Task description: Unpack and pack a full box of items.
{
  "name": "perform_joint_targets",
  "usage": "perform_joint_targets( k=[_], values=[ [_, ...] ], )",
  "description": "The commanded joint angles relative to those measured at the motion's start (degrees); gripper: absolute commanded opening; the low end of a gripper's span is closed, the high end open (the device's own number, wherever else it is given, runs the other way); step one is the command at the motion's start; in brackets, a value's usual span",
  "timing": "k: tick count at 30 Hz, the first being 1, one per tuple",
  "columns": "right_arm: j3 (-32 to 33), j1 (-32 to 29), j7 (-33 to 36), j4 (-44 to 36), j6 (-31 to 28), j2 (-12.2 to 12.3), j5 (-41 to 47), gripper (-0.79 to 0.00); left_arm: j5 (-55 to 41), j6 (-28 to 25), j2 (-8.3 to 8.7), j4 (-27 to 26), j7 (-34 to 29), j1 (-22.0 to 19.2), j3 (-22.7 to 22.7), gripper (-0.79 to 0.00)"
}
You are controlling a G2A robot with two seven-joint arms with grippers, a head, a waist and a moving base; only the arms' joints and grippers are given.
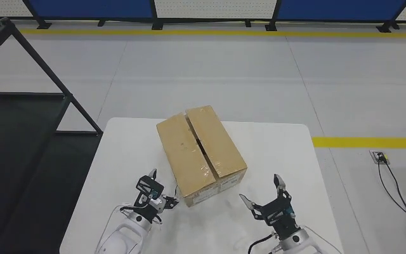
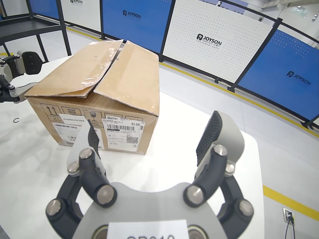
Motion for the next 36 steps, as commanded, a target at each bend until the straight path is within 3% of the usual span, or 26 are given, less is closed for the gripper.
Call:
perform_joint_targets(
  k=[1, 10, 13, 21, 28, 36],
  values=[
    [-1.0, 0.8, 0.6, 0.3, 0.4, 0.0, -4.4, 0.0, -2.3, -0.2, 0.03, -0.4, 0.1, 0.2, -1.3, 0.0],
    [-8.3, 5.7, 1.3, 1.1, 0.7, 0.0, -30.7, 0.0, -16.2, 0.9, 0.47, -0.5, 0.0, 2.0, -12.4, 0.0],
    [-8.4, 5.8, 1.6, 1.1, 0.8, 0.0, -31.5, 0.0, -19.7, 1.0, 0.61, -0.4, -0.6, 2.5, -15.5, 0.0],
    [-8.7, 6.3, 2.0, 1.7, 0.4, -0.1, -31.0, 0.0, -19.7, 1.0, 0.61, -0.4, -0.6, 2.5, -15.5, 0.0],
    [-12.1, 10.7, 4.8, 4.5, 4.4, -0.9, -41.2, 0.0, -20.3, 1.8, 0.52, -1.5, -0.2, 3.2, -15.8, 0.0],
    [-15.1, 15.1, 7.1, 8.0, 5.5, -2.0, -44.4, 0.0, -20.8, 1.3, 0.46, -2.1, -0.1, 3.9, -15.8, 0.0]
  ],
)
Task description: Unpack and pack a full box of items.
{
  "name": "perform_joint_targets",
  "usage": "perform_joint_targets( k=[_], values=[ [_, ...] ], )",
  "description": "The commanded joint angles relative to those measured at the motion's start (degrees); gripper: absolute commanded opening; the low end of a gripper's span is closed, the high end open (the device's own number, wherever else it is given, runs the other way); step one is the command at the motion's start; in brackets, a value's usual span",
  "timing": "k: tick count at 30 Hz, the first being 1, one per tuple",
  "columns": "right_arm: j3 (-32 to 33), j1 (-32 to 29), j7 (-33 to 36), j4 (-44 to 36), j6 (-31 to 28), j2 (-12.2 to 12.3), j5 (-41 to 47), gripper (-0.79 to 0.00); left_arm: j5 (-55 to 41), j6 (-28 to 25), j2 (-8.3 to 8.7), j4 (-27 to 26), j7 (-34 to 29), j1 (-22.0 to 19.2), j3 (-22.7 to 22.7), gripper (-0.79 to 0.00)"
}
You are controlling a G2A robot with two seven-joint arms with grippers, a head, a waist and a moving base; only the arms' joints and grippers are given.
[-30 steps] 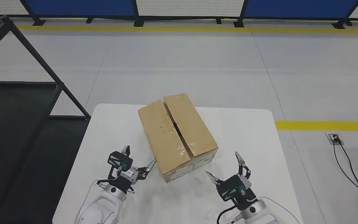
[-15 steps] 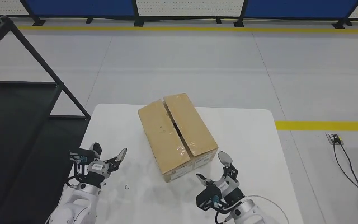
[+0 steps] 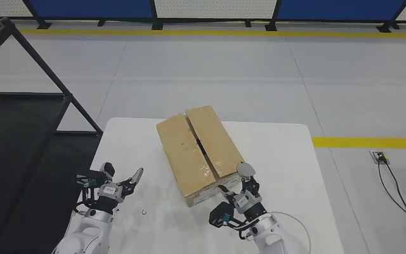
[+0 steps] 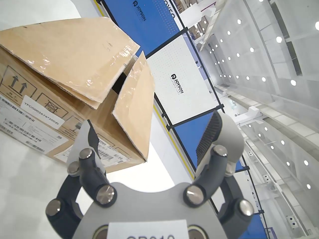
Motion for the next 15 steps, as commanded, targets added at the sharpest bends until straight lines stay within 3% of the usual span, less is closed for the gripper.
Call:
perform_joint_targets(
  k=[1, 3, 6, 13, 15],
  values=[
    [-0.3, 1.2, 0.5, 1.0, 0.0, -0.2, -0.4, 0.0, 0.0, -0.2, -0.01, 0.0, 0.0, 0.1, 0.0, 0.0],
    [-1.0, 2.2, 1.5, 2.1, 0.4, -0.6, -1.1, -0.052, -0.5, -0.2, -0.02, 0.0, 0.0, 0.1, -0.2, 0.0],
    [-1.6, 3.2, 2.3, 3.2, 1.0, -1.0, -1.3, -0.022, -0.8, -0.4, -0.03, 0.0, -0.1, 0.1, -0.4, 0.0],
    [-2.0, 4.8, 3.9, 5.1, 1.3, -1.7, -1.5, -0.111, -1.0, -0.6, -0.04, 0.1, -0.4, 0.0, -0.6, 0.0],
    [-2.1, 5.1, 3.9, 5.7, 1.4, -1.9, -1.1, -0.228, -0.9, -0.6, -0.03, 0.2, -0.4, -0.1, -0.7, 0.0]
  ],
)
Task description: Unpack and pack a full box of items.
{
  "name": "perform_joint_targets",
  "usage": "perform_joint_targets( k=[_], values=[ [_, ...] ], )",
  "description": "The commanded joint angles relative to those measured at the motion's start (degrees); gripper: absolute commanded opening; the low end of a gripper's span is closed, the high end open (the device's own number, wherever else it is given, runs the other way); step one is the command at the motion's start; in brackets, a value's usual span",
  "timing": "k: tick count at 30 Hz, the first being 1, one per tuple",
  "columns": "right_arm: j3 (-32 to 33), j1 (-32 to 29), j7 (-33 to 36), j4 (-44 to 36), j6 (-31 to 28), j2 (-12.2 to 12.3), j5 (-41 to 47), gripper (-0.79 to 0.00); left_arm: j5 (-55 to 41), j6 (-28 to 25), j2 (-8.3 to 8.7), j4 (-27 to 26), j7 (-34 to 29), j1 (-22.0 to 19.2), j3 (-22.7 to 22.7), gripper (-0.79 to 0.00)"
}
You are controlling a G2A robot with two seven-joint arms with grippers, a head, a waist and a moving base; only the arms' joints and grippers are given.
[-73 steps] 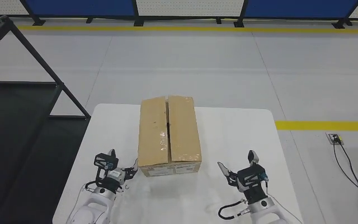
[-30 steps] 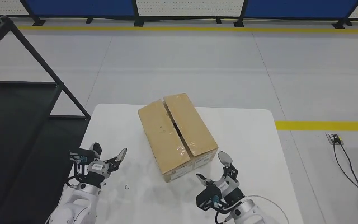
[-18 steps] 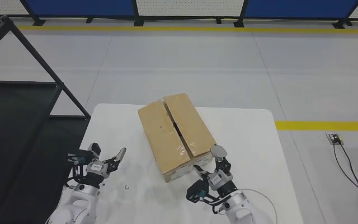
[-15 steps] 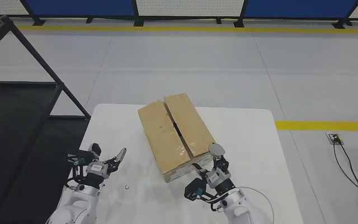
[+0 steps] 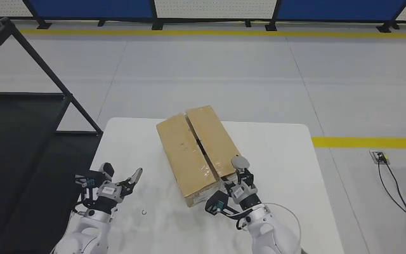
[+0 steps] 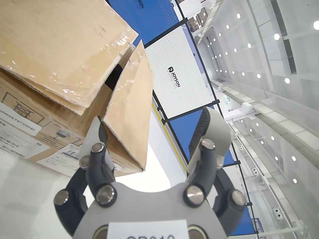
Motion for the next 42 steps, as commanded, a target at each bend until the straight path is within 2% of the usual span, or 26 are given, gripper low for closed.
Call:
perform_joint_targets(
  k=[1, 4, 5, 8, 11, 13, 16, 18, 27, 42],
  values=[
    [-0.1, 0.2, -0.1, 0.6, 0.1, -0.2, 0.3, -0.265, 0.1, 0.0, 0.01, 0.1, 0.0, -0.1, -0.1, 0.0],
    [-0.4, 0.8, -0.1, 1.6, 0.3, -0.5, 0.7, -0.323, 0.2, 0.2, 0.03, 0.3, 0.2, -0.3, -0.6, 0.0],
    [-0.5, 1.0, -0.1, 2.0, 0.4, -0.6, 0.8, -0.394, 0.2, 0.3, 0.04, 0.5, 0.3, -0.3, -0.8, 0.0],
    [-0.6, 1.4, -0.5, 3.1, 0.7, -0.9, 1.5, -0.465, -0.6, 0.5, 0.05, 0.8, 0.4, -0.4, -1.6, 0.0],
    [-0.5, 1.4, -1.0, 3.7, 0.9, -1.1, 1.7, -0.634, -1.2, 0.5, 0.07, 1.2, 0.4, -0.5, -2.3, 0.0],
    [-0.4, 1.4, -1.4, 3.8, 0.9, -1.2, 1.9, -0.708, -1.4, 0.6, 0.08, 1.4, 0.5, -0.5, -2.6, 0.0],
    [0.0, 1.3, -1.8, 3.9, 1.0, -1.3, 2.3, -0.717, -1.7, 1.0, 0.08, 1.6, 0.7, -0.7, -3.2, 0.0],
    [0.3, 1.0, -2.4, 3.9, 0.9, -1.3, 2.7, -0.776, -2.3, 1.4, 0.09, 1.9, 0.8, -0.9, -3.8, 0.0],
    [2.4, -1.0, -6.6, 2.9, -1.7, -1.1, 3.6, -0.785, -3.7, 1.8, 0.26, 3.4, 0.7, -1.7, -6.7, 0.0],
    [10.2, -8.3, -16.2, -1.4, -4.9, 0.4, 7.6, -0.785, -3.1, 1.9, 0.26, 4.0, 0.4, -2.3, -6.6, 0.0]
  ],
)
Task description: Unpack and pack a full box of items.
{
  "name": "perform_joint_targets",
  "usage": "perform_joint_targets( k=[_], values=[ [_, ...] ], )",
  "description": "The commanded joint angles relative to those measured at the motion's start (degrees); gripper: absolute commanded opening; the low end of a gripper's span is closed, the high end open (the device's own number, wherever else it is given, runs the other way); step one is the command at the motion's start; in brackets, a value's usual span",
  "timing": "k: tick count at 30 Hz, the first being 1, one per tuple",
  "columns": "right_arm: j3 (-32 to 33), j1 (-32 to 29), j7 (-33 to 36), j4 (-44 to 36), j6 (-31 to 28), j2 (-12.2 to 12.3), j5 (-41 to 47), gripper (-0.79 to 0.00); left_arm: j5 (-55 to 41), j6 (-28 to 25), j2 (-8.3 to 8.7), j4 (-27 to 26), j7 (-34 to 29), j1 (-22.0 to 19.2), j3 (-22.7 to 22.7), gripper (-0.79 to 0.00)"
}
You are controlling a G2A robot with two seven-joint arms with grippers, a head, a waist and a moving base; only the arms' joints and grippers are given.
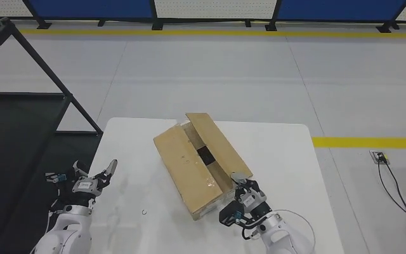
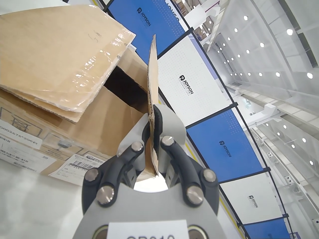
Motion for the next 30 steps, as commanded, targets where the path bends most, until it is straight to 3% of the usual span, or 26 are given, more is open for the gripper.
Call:
perform_joint_targets(
  k=[1, 22, 30],
  values=[
    [1.2, -0.9, -0.8, -0.4, -0.5, 0.2, 0.1, -0.785, 0.1, 0.0, 0.0, -0.1, 0.0, 0.0, 0.0, 0.0],
    [9.0, -6.2, -14.7, -4.3, -12.7, 2.5, 3.3, -0.785, 3.0, -3.1, 0.24, 1.6, -1.6, -1.6, 1.6, 0.0],
    [9.2, -4.8, -15.0, -3.4, -15.5, 2.9, 4.3, -0.785, 9.3, -3.8, 0.4, 6.9, -4.0, -6.1, 5.0, 0.0]
  ],
)
